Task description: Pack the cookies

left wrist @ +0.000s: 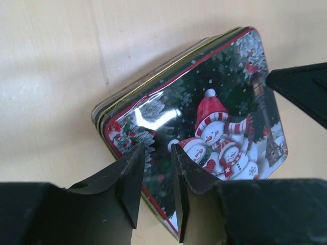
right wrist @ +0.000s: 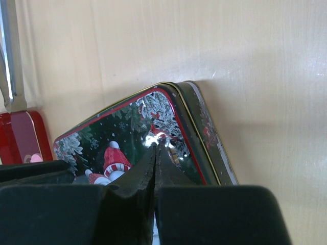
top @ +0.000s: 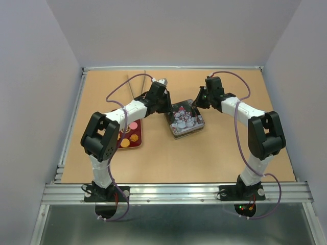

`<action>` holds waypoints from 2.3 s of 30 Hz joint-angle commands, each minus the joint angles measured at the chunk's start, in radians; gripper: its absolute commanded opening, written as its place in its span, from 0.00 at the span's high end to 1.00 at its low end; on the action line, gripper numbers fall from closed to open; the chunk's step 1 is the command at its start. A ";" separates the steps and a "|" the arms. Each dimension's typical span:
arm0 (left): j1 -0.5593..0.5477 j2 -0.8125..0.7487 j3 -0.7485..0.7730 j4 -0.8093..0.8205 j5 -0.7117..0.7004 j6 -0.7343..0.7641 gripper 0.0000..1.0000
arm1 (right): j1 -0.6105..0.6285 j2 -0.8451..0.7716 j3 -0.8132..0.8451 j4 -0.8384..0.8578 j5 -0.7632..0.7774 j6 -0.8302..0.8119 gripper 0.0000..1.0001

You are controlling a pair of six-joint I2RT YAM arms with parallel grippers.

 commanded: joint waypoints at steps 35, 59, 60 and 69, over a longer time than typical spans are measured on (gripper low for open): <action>0.022 -0.133 0.167 -0.125 -0.016 0.014 0.61 | -0.001 -0.014 0.040 0.055 -0.030 0.020 0.98; 0.039 -0.923 -0.223 0.077 -0.497 0.207 0.01 | -0.001 -0.930 -0.231 0.036 0.203 -0.069 0.00; 0.039 -0.964 -0.271 0.093 -0.521 0.215 0.01 | -0.001 -0.976 -0.277 0.038 0.245 -0.057 0.00; 0.039 -1.269 -0.561 0.236 -0.694 0.296 0.01 | -0.001 -1.268 -0.538 0.035 0.247 -0.060 0.00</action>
